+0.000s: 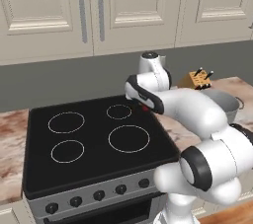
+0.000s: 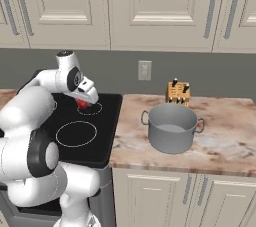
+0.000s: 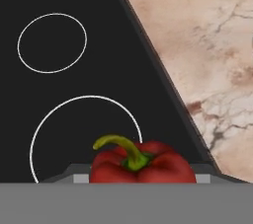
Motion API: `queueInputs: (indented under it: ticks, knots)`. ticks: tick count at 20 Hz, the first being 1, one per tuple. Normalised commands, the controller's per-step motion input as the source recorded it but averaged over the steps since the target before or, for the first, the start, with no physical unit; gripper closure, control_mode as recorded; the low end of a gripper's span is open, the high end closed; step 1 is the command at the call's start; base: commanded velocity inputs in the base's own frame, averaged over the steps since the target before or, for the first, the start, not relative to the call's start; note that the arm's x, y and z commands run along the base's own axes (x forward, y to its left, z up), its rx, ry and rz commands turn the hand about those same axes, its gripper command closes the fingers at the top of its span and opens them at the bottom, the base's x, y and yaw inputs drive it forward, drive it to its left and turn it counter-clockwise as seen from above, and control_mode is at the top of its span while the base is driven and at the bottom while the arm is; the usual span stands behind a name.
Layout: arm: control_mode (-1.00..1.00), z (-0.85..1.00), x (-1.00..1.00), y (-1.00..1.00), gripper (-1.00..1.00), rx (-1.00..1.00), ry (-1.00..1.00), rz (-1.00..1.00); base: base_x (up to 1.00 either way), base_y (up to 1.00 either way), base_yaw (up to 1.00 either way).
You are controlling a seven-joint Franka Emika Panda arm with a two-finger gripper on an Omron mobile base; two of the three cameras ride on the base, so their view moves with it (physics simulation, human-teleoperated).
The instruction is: Turn on the sink faucet. Then move the bell pepper from the counter to the sink. Turn off the sink. Move the vegetable from the sink to the pot next to the stove. Finally move the pot to the front left burner.
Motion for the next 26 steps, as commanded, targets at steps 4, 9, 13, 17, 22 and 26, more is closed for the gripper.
queueInputs:
  ticks: [4,9,13,17,22,26]
  knots:
    - [-1.0,0.0,0.0,-0.86,1.0,0.0,-0.01,-0.1,0.0,0.0,0.0]
    - [-1.0,0.01,0.0,-0.79,1.0,0.0,0.0,-0.1,0.0,0.0,0.0]
    - [-1.0,0.07,-0.01,-0.68,1.0,0.0,0.0,-0.11,0.0,0.0,0.0]
    - [-1.0,0.18,-0.1,-0.68,1.0,0.0,0.0,-0.09,0.0,0.0,0.0]
    - [-1.0,0.22,-0.04,-0.78,1.0,0.0,0.0,-0.06,0.0,0.0,0.0]
    - [-1.0,0.27,0.0,-0.8,1.0,0.0,-0.01,-0.04,0.0,0.0,0.0]
